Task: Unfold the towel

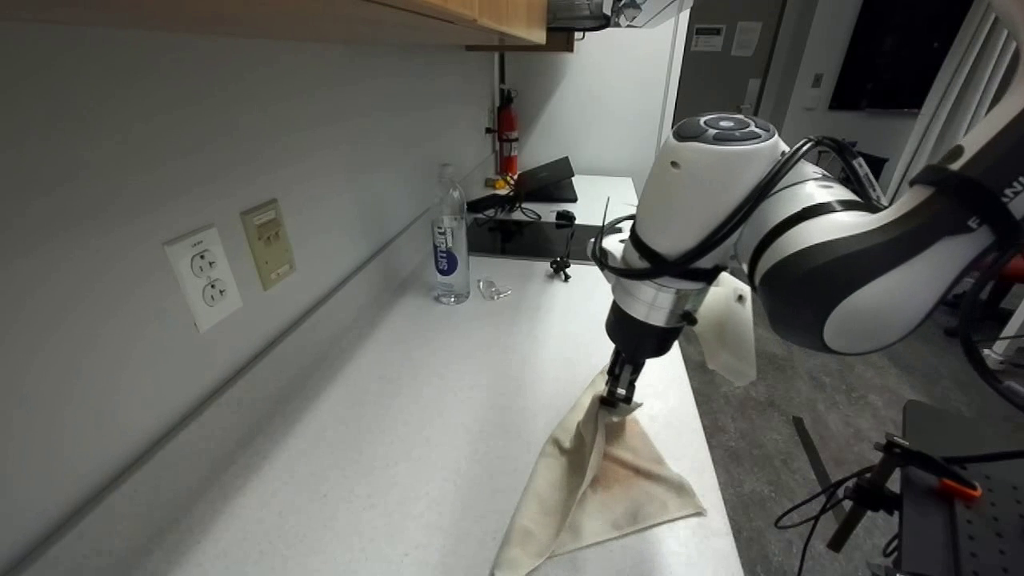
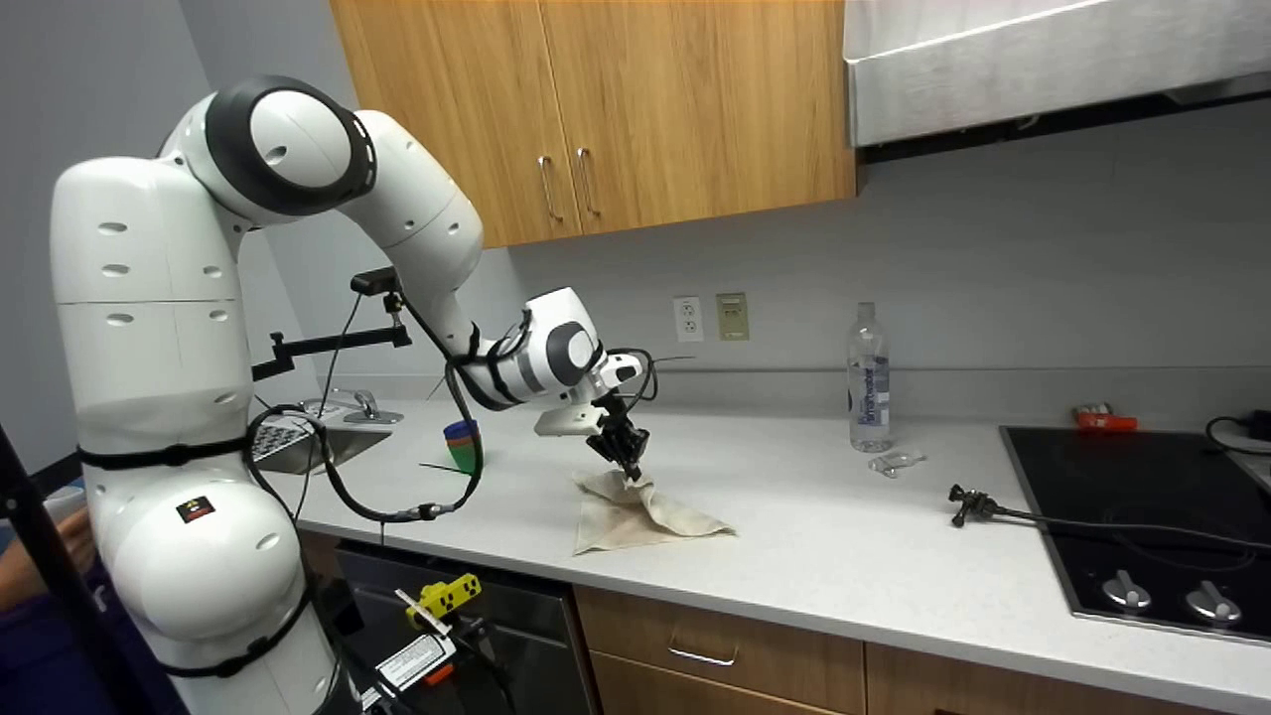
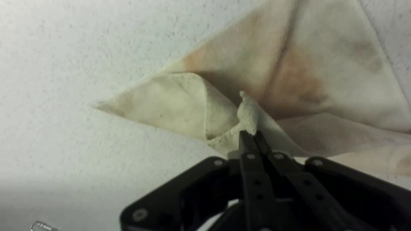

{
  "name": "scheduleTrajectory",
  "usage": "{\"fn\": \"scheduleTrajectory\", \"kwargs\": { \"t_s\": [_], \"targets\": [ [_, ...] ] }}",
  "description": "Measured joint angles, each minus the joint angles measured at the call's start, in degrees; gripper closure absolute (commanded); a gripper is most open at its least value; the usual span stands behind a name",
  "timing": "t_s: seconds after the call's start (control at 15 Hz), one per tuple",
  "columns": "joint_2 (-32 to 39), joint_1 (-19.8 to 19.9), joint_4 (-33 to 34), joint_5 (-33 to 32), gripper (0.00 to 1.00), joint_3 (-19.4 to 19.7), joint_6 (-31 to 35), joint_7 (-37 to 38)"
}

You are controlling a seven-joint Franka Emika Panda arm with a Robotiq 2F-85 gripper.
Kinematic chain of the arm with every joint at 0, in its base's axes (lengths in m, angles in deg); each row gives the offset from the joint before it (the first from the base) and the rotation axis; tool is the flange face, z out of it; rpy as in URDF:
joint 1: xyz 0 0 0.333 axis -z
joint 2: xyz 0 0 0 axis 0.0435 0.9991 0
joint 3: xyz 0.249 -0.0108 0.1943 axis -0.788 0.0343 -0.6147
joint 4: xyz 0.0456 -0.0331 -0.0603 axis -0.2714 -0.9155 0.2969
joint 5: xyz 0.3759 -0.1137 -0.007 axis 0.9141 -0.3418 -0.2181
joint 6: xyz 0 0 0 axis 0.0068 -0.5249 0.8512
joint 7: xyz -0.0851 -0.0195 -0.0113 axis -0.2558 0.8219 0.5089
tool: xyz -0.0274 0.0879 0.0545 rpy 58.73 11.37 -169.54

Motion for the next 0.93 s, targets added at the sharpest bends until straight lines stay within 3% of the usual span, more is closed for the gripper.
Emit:
{"fn": "scheduleTrajectory", "kwargs": {
  "t_s": [0.6,0.93],
  "targets": [
    [9.9,-5.7,14.7,-16.5,0.99,6.0,0.0,17.2],
    [16.3,-7.5,21.9,-18.4,0.99,8.7,0.0,22.0]
  ]
}}
